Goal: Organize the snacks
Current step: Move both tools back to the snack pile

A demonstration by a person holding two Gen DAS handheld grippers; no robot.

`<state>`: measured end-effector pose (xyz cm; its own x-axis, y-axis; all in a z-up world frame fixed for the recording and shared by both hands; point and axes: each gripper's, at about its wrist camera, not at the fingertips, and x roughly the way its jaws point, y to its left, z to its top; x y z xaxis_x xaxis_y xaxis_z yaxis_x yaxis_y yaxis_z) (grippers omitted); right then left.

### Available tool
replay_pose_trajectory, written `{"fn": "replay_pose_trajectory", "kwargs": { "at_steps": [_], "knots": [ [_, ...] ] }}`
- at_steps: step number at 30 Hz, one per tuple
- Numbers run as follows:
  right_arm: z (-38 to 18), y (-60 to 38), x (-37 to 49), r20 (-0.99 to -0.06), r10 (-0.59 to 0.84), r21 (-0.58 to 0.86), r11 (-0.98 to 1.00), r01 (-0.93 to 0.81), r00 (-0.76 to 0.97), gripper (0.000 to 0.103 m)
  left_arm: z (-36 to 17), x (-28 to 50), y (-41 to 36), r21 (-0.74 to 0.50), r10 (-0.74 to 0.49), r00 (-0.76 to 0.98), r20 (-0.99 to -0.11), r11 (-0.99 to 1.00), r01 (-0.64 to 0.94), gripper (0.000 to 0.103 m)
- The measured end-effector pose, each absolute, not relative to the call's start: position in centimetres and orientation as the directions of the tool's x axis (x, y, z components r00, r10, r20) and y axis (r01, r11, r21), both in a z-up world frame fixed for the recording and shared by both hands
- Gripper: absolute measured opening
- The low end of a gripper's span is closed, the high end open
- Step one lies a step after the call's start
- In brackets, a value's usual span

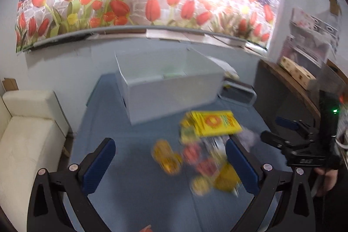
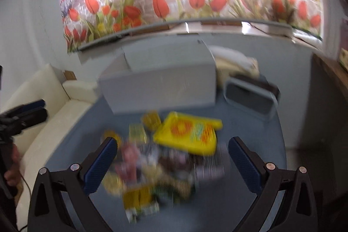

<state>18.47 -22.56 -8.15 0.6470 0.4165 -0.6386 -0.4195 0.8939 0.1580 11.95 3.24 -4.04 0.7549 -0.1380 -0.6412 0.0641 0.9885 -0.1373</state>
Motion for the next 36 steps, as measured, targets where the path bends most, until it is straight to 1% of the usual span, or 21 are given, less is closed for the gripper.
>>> {"fn": "replay_pose_trajectory", "kwargs": {
  "at_steps": [3, 5, 7, 9, 12, 17, 18, 19, 20, 22, 24, 25, 26, 30, 31, 33, 34, 35, 36],
  "knots": [
    [-10.0, -23.0, 16.8, -0.662, 0.400, 0.154, 0.900, -0.408, 0.634, 0.103, -5.4, 9.7, 2.3, -0.145, -0.150, 0.729, -0.668, 0.987, 0.071, 0.103],
    [-10.7, -22.9, 16.0, -0.672, 0.376, 0.118, 0.905, -0.409, 0.637, 0.103, -5.7, 8.8, 2.5, -0.171, -0.175, 0.721, -0.671, 0.982, 0.080, 0.103],
    [-11.1, -22.6, 15.2, -0.667, 0.358, 0.080, 0.906, -0.416, 0.653, 0.103, -6.0, 7.8, 2.6, -0.195, -0.193, 0.713, -0.674, 0.977, 0.080, 0.103],
    [-11.4, -22.4, 14.9, -0.656, 0.369, 0.077, 0.901, -0.428, 0.658, 0.103, -6.2, 7.3, 2.4, -0.186, -0.187, 0.709, -0.680, 0.979, 0.081, 0.103],
    [-11.4, -21.3, 15.4, -0.654, 0.371, 0.058, 0.894, -0.445, 0.660, 0.103, -6.3, 6.9, 2.3, -0.185, -0.187, 0.705, -0.684, 0.979, 0.080, 0.103],
    [-12.0, -18.6, 17.7, -0.679, 0.375, 0.002, 0.861, -0.509, 0.631, 0.103, -6.3, 6.5, 2.2, -0.190, -0.193, 0.706, -0.682, 0.978, 0.085, 0.103],
    [-12.2, -18.2, 18.0, -0.685, 0.373, -0.007, 0.855, -0.518, 0.625, 0.102, -6.3, 6.5, 2.3, -0.187, -0.188, 0.705, -0.684, 0.979, 0.080, 0.103],
    [-12.5, -17.7, 18.5, -0.694, 0.370, -0.020, 0.848, -0.530, 0.618, 0.098, -6.3, 6.5, 2.3, -0.189, -0.190, 0.704, -0.684, 0.979, 0.081, 0.103],
    [-12.9, -17.0, 19.2, -0.708, 0.354, -0.045, 0.841, -0.540, 0.611, 0.098, -6.3, 6.5, 2.4, -0.194, -0.195, 0.704, -0.683, 0.977, 0.083, 0.103],
    [-13.3, -16.1, 20.2, -0.724, 0.356, -0.047, 0.829, -0.557, 0.591, 0.098, -6.2, 6.6, 2.5, -0.203, -0.203, 0.705, -0.679, 0.975, 0.086, 0.103],
    [-13.7, -15.5, 20.9, -0.735, 0.357, -0.044, 0.823, -0.566, 0.576, 0.089, -6.3, 6.7, 2.5, -0.198, -0.201, 0.704, -0.681, 0.976, 0.088, 0.103],
    [-13.9, -15.0, 21.4, -0.746, 0.352, -0.044, 0.821, -0.569, 0.565, 0.081, -6.4, 6.8, 2.5, -0.198, -0.201, 0.704, -0.681, 0.976, 0.087, 0.103],
    [-14.3, -14.6, 22.1, -0.761, 0.349, -0.037, 0.818, -0.574, 0.547, 0.079, -6.4, 6.8, 2.4, -0.200, -0.203, 0.703, -0.681, 0.976, 0.089, 0.103],
    [-15.3, -13.5, 23.4, -0.796, 0.334, -0.026, 0.814, -0.580, 0.505, 0.078, -6.9, 7.2, 2.6, -0.211, -0.210, 0.695, -0.688, 0.974, 0.086, 0.103],
    [-15.5, -13.3, 23.5, -0.795, 0.334, -0.026, 0.815, -0.579, 0.505, 0.077, -7.0, 7.3, 2.6, -0.214, -0.212, 0.693, -0.689, 0.973, 0.085, 0.103],
    [-15.5, -13.2, 24.2, -0.798, 0.362, 0.019, 0.814, -0.581, 0.481, 0.069, -7.2, 7.5, 2.7, -0.216, -0.211, 0.689, -0.693, 0.973, 0.082, 0.103],
    [-15.4, -13.1, 24.2, -0.798, 0.372, 0.030, 0.810, -0.586, 0.473, 0.062, -7.3, 7.6, 2.7, -0.216, -0.211, 0.689, -0.694, 0.973, 0.081, 0.103],
    [-15.3, -12.7, 24.1, -0.799, 0.372, 0.024, 0.805, -0.593, 0.472, 0.058, -7.4, 7.6, 2.7, -0.215, -0.209, 0.688, -0.694, 0.973, 0.079, 0.103],
    [-15.2, -12.5, 24.0, -0.799, 0.370, 0.015, 0.801, -0.599, 0.475, 0.056, -7.4, 7.7, 2.7, -0.215, -0.208, 0.688, -0.695, 0.974, 0.078, 0.103]
  ]
}}
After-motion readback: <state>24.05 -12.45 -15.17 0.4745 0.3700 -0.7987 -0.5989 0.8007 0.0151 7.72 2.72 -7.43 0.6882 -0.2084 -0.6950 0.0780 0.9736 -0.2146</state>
